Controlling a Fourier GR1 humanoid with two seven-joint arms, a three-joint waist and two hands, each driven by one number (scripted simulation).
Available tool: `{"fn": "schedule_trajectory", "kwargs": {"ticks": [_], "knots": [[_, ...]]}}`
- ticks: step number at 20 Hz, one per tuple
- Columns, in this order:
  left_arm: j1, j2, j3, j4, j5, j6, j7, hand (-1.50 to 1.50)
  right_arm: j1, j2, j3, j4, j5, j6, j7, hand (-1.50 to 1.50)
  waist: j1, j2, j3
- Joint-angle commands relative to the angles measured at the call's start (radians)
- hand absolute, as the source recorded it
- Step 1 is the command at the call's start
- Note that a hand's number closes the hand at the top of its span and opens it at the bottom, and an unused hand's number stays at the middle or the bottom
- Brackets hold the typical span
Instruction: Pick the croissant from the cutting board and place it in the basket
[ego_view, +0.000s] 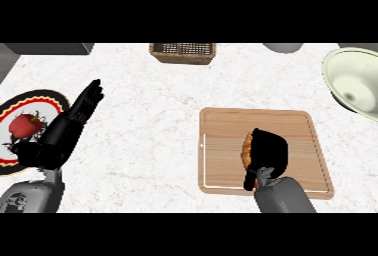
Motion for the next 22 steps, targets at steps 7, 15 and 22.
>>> {"fn": "schedule_trajectory", "kwargs": {"ticks": [7,15,22], "knots": [[-0.005,-0.011,-0.012,-0.059,-0.026,0.005,0.055,0.00,0.001,-0.052,0.103,0.098,0.078,0.041,-0.063,1.50,0.005,0.015,0.011],[-0.069,-0.048,-0.053,0.015,-0.036,-0.014,0.011,0.00,-0.282,0.012,0.366,0.021,-0.059,-0.148,-0.098,1.50,0.108,0.033,0.015],[-0.103,-0.049,-0.066,0.037,-0.022,-0.049,0.009,0.00,-0.439,0.013,0.471,-0.010,-0.312,-0.449,-0.051,1.50,0.145,0.038,0.013]]}}
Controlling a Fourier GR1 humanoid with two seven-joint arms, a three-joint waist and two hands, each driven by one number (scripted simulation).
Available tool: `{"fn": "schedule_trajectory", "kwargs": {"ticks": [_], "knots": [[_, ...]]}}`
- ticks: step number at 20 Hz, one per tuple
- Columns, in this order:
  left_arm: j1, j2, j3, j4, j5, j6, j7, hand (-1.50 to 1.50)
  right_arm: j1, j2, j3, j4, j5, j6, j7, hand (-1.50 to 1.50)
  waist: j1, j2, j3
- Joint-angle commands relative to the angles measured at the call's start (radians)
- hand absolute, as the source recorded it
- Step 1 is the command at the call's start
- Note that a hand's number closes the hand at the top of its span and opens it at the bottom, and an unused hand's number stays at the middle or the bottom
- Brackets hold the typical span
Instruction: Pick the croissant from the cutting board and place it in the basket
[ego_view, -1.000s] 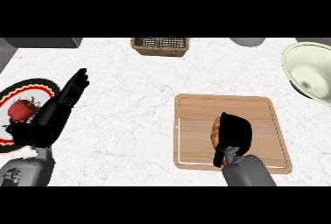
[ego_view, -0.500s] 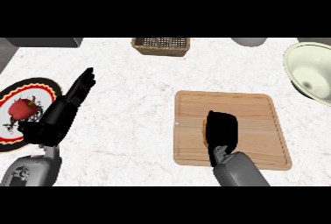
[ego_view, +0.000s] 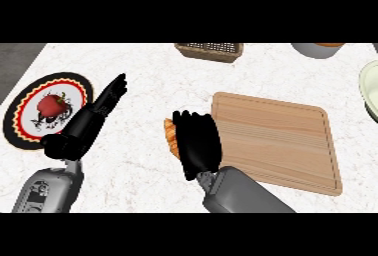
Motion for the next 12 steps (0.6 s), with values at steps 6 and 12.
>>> {"fn": "schedule_trajectory", "kwargs": {"ticks": [6,12], "knots": [[-0.009,-0.009,-0.014,0.015,-0.005,-0.007,0.002,0.00,-0.187,0.003,0.135,-0.140,-0.211,-0.491,0.057,1.50,0.010,-0.010,-0.001],[-0.029,0.027,0.045,0.046,0.012,-0.011,0.010,0.00,-0.409,0.003,0.241,-0.180,-0.222,-0.671,0.281,1.50,-0.041,-0.024,-0.004]]}}
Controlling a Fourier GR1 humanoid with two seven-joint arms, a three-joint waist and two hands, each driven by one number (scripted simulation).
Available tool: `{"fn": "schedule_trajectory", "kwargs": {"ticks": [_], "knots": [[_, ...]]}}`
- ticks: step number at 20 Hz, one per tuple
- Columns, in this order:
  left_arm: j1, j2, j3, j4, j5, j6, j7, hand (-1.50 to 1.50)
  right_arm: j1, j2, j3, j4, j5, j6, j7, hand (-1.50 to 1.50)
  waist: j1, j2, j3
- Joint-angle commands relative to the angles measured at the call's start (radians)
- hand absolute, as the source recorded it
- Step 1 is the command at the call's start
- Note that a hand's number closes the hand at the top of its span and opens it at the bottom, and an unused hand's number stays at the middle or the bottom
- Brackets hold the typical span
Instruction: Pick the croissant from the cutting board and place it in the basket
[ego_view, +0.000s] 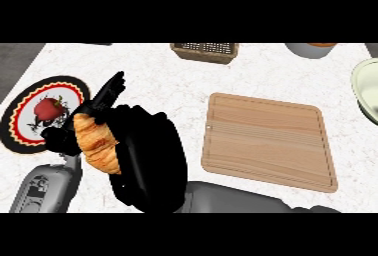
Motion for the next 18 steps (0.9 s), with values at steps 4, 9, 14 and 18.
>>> {"fn": "schedule_trajectory", "kwargs": {"ticks": [4,9,14,18], "knots": [[0.050,0.025,0.034,-0.024,0.012,-0.004,0.003,0.00,-0.282,0.001,0.016,0.003,-0.057,-0.131,0.295,1.50,-0.040,-0.013,-0.002],[0.083,-0.012,0.009,-0.021,-0.018,0.028,-0.025,0.00,-0.412,0.001,-0.012,0.116,-0.021,-0.087,0.367,1.50,-0.056,-0.014,-0.002],[0.029,-0.011,0.018,0.020,-0.024,0.030,-0.024,0.00,-0.545,0.001,-0.079,0.249,-0.078,-0.137,0.377,1.50,-0.048,-0.005,-0.003],[0.052,0.013,0.035,-0.026,-0.002,0.008,-0.007,0.00,-0.637,0.001,-0.206,0.437,-0.088,-0.137,0.289,1.50,-0.045,-0.002,-0.002]]}}
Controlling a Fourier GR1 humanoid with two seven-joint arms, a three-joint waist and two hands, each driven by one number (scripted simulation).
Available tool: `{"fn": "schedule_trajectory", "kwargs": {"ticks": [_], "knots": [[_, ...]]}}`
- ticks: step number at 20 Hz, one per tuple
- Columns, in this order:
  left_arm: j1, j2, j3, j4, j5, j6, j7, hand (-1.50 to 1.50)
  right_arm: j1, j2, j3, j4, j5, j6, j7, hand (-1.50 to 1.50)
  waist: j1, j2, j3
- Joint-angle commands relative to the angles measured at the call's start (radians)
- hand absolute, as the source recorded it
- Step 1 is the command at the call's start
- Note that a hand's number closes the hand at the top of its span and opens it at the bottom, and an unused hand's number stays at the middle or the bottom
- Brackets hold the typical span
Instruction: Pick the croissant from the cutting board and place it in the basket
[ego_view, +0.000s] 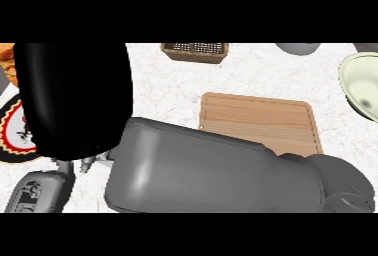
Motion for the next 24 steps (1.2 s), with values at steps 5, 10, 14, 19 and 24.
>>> {"fn": "schedule_trajectory", "kwargs": {"ticks": [5,10,14,19,24], "knots": [[0.019,-0.015,-0.009,-0.025,-0.001,0.002,-0.002,0.00,-0.157,0.009,-0.173,0.267,-0.002,-0.134,0.050,1.50,-0.005,0.006,0.001],[0.002,-0.003,0.006,0.010,-0.012,0.004,-0.004,0.00,-0.219,0.010,-0.264,0.399,0.030,-0.212,0.012,1.50,-0.023,0.006,0.002],[-0.003,0.000,0.027,-0.021,0.011,0.003,0.028,0.00,-0.244,0.000,-0.356,0.534,0.007,-0.218,-0.093,1.50,-0.026,0.007,0.002],[0.029,0.008,0.031,-0.013,-0.002,-0.007,-0.019,0.00,-0.186,0.010,-0.385,0.603,-0.032,-0.261,-0.206,1.50,-0.029,0.008,0.002],[0.081,-0.026,-0.002,-0.028,-0.019,-0.001,-0.043,0.00,-0.113,-0.002,-0.464,0.678,-0.094,-0.273,-0.401,1.50,-0.029,0.012,0.003]]}}
